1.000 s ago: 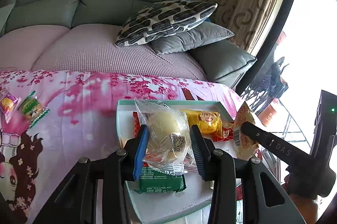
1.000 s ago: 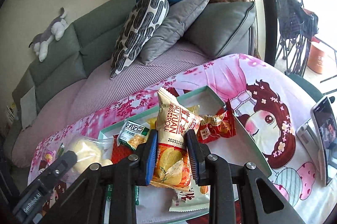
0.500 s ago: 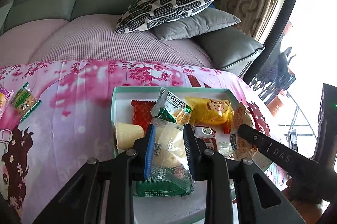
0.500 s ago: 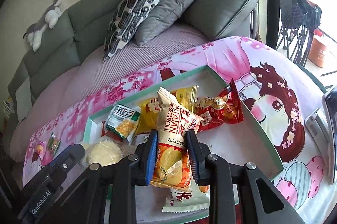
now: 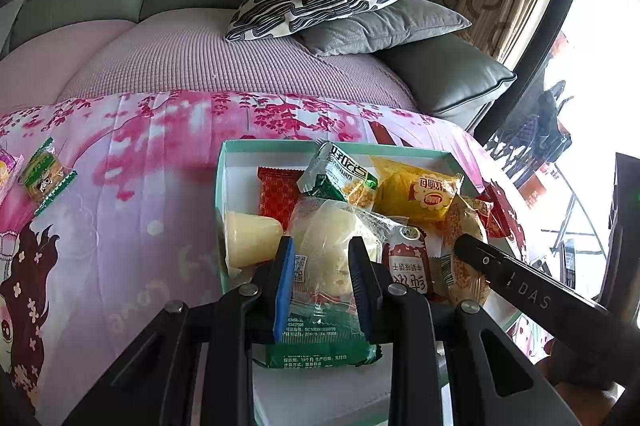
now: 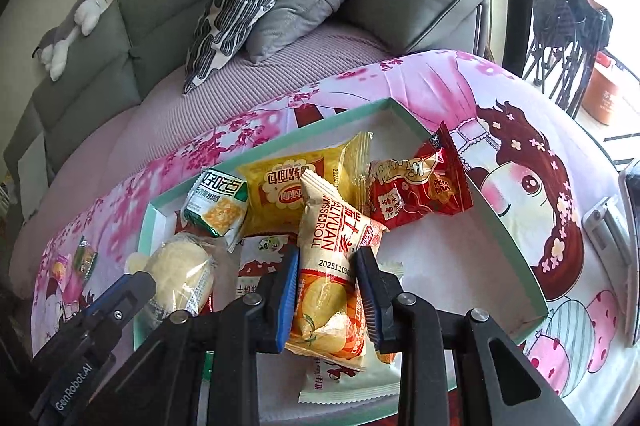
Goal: Organize snacks
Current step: 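Open the right tool to drop the roll pack while the left tool releases the bun, then move both open tools from the tray back to the remaining snacks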
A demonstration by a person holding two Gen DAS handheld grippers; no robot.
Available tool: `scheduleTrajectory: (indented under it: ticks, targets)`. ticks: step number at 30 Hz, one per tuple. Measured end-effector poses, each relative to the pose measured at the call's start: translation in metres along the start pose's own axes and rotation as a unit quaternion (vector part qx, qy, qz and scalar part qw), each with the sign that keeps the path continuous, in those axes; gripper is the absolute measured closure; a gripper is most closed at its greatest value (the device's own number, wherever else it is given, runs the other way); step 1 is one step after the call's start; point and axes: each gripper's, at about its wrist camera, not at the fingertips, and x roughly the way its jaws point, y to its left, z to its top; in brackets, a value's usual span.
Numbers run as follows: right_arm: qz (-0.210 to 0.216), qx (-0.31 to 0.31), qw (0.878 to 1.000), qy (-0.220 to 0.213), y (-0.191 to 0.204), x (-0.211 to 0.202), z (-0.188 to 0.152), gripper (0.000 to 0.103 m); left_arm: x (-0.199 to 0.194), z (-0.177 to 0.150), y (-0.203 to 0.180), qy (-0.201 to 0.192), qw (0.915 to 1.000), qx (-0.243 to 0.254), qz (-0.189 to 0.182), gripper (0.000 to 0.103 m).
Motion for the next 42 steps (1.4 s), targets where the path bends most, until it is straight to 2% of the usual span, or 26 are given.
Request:
scheduleTrajectory:
  ticks: [3, 5, 8, 11, 13, 16, 22, 26, 31, 35, 38, 42]
  targets:
    - [-0.005, -0.001, 1.0, 0.005, 0.001, 0.002, 0.001, 0.064, 0.0, 0.001, 0.0, 0.003, 1.0, -0.001, 0.0, 0.075]
    - [-0.011, -0.001, 1.0, 0.007, 0.001, 0.002, 0.001, 0.049, 0.0, 0.002, -0.001, 0.006, 1.0, -0.002, 0.001, 0.072]
    - [-0.014, -0.002, 1.0, 0.006, 0.001, 0.001, 0.001, 0.048, -0.001, 0.003, -0.001, 0.013, 0.9998, -0.005, 0.01, 0.056]
    - [-0.015, -0.002, 1.0, 0.007, 0.001, 0.001, 0.001, 0.045, -0.004, 0.005, 0.001, 0.02, 0.9995, -0.006, 0.023, 0.052]
    - [-0.016, -0.004, 1.0, 0.009, 0.001, 0.001, 0.001, 0.041, -0.009, 0.005, 0.001, 0.019, 0.9992, -0.004, 0.034, 0.042]
    - [-0.018, -0.006, 1.0, 0.012, 0.001, 0.002, 0.002, 0.035, -0.014, 0.008, 0.003, 0.017, 0.9983, -0.003, 0.055, 0.032]
    - [-0.023, -0.015, 1.0, 0.01, 0.003, 0.001, 0.002, 0.023, -0.016, 0.009, 0.015, 0.022, 0.9944, -0.01, 0.103, 0.019]
    - [-0.028, -0.022, 0.999, 0.01, 0.005, 0.001, 0.002, 0.021, -0.016, 0.008, 0.024, 0.022, 0.9913, -0.017, 0.129, 0.017]
    - [-0.034, -0.03, 0.999, 0.005, 0.006, -0.001, 0.003, 0.018, -0.017, 0.008, 0.027, 0.012, 0.9886, -0.016, 0.149, 0.009]
    - [-0.032, -0.032, 0.999, 0.0, 0.008, -0.004, 0.004, 0.001, -0.016, 0.007, 0.028, 0.01, 0.9864, -0.012, 0.163, 0.005]
    - [-0.03, -0.038, 0.999, -0.005, 0.011, -0.006, 0.005, 0.0, -0.015, 0.006, 0.029, 0.008, 0.9853, -0.013, 0.17, 0.001]
    - [-0.031, -0.05, 0.998, -0.011, 0.014, -0.008, 0.005, 0.0, -0.017, 0.006, 0.033, 0.0, 0.9848, -0.021, 0.172, 0.001]
